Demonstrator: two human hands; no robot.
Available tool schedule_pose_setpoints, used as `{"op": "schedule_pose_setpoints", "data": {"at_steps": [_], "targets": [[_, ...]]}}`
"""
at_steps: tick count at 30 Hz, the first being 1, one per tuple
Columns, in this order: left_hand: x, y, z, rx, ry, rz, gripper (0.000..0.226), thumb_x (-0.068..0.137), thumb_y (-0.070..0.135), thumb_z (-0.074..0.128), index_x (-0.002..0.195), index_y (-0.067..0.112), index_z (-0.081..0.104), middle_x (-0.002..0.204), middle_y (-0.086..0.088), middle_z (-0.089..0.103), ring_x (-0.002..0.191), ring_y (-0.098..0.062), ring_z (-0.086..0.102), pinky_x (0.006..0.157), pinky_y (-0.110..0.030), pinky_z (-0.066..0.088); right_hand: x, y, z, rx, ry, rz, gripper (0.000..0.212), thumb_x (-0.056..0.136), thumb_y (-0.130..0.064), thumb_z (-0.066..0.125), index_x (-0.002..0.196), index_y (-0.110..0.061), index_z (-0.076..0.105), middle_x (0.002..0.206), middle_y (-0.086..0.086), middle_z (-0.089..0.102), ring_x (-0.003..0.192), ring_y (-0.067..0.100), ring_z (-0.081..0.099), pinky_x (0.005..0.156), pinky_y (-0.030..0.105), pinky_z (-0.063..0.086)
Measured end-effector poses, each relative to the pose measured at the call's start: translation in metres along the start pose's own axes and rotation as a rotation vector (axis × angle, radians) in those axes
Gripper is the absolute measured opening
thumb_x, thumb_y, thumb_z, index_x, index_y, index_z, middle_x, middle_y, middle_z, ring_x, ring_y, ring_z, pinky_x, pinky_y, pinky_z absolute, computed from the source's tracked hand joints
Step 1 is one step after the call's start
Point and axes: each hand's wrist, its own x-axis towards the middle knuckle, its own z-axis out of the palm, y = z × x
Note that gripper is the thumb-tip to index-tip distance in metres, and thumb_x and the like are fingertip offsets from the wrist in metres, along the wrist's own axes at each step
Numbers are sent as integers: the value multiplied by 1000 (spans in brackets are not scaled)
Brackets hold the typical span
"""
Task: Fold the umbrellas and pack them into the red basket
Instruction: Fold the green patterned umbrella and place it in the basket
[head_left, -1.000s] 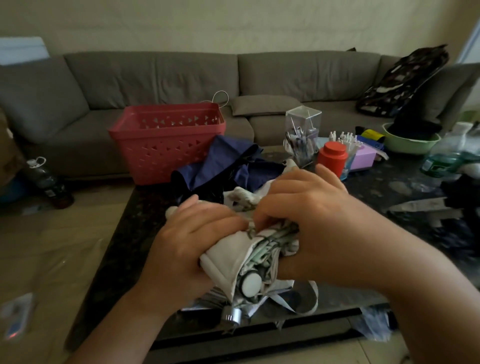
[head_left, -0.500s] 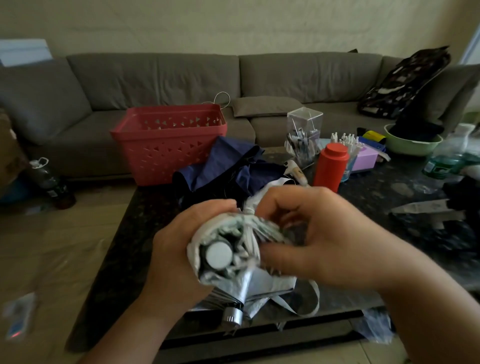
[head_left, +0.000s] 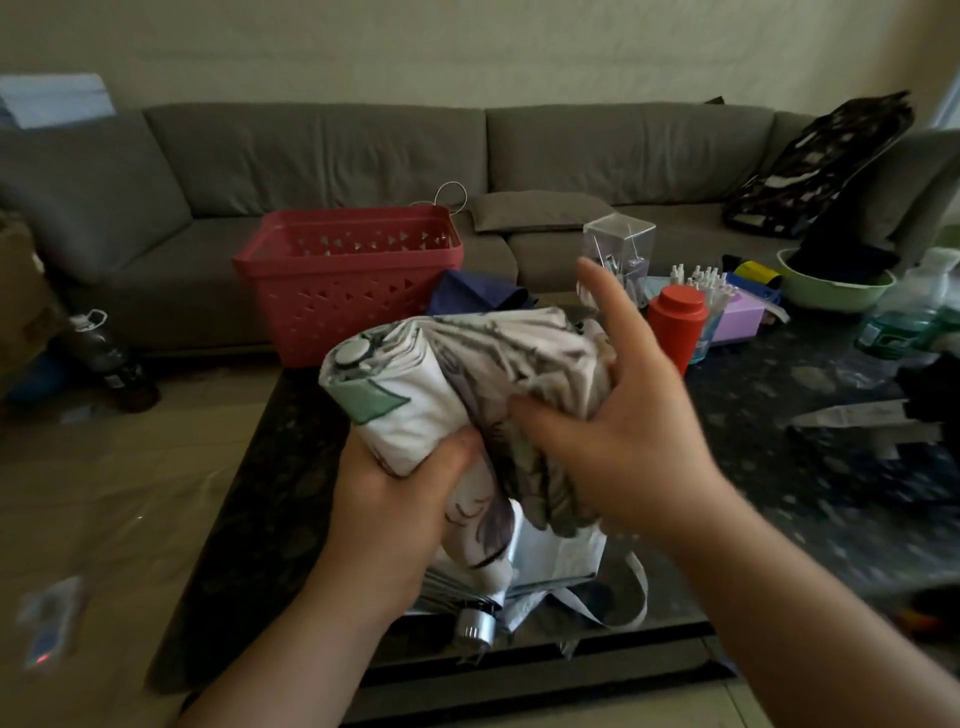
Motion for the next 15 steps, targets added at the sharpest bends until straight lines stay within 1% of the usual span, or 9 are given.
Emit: {"op": "schedule_pose_setpoints", "data": {"at_steps": [2, 3, 4, 6, 9, 12, 13, 14, 15], "targets": [[1, 0, 1, -161, -68, -134, 56, 83, 12, 76, 138, 16, 61, 121, -6, 77, 113, -25, 75, 88, -37, 63, 11, -6, -9, 64, 41, 76, 84, 82, 0, 84, 150, -33, 48, 102, -12, 80, 91, 6, 78, 76, 26, 64], [0, 2, 4, -241, -114, -210, 57, 84, 14, 73, 140, 16, 60, 124, -9, 76, 114, -28, 74, 91, -42, 62, 17, -9, -13, 96, 61, 104, 76, 82, 1, 84, 144, -32, 55, 101, -8, 80, 90, 7, 78, 74, 25, 64], [1, 5, 6, -298, -154, -282, 54, 88, 15, 72, 140, 17, 60, 126, -12, 75, 116, -30, 73, 95, -47, 60, 23, -11, -16, 137, 69, 129, 69, 82, 1, 83, 138, -32, 59, 102, -6, 80, 91, 9, 78, 74, 27, 64], [-1, 11, 12, -377, -232, -438, 45, 94, 24, 64, 139, 16, 64, 129, -14, 74, 119, -31, 72, 103, -49, 54, 32, -12, -20, 220, 39, 175, 57, 84, 0, 82, 129, -29, 65, 104, -2, 81, 92, 15, 79, 78, 32, 65], [1, 3, 20, -497, -287, -680, 47, 98, 38, 57, 137, 13, 69, 132, -16, 72, 124, -32, 69, 112, -48, 48, 40, -6, -21, 193, 26, 260, 59, 83, -4, 84, 135, -24, 65, 104, -1, 81, 90, 15, 79, 75, 30, 65], [2, -20, 25, -608, -251, -787, 52, 103, 44, 53, 143, 14, 64, 132, -11, 73, 124, -27, 69, 118, -48, 41, 44, 4, -17, 16, 54, 328, 68, 80, -12, 87, 140, -28, 61, 118, -3, 74, 96, 14, 76, 80, 30, 64], [2, -26, 24, -628, -229, -804, 52, 104, 46, 51, 145, 16, 63, 131, -9, 74, 123, -25, 70, 116, -47, 43, 45, 7, -16, -7, 49, 358, 67, 80, -13, 87, 140, -30, 60, 121, -3, 71, 95, 12, 75, 75, 27, 64], [3, -31, 21, -643, -241, -829, 50, 105, 48, 48, 140, 18, 68, 128, -7, 76, 121, -22, 71, 111, -44, 48, 45, 8, -15, -19, 38, 390, 67, 81, -13, 87, 140, -31, 59, 123, -4, 68, 93, 10, 72, 68, 23, 61], [3, -31, 20, -647, -271, -860, 51, 107, 52, 44, 126, 21, 78, 122, -6, 78, 115, -21, 74, 102, -41, 54, 45, 9, -15, -43, 26, 424, 69, 82, -14, 86, 142, -31, 57, 126, -4, 64, 95, 9, 69, 64, 19, 57]]}}
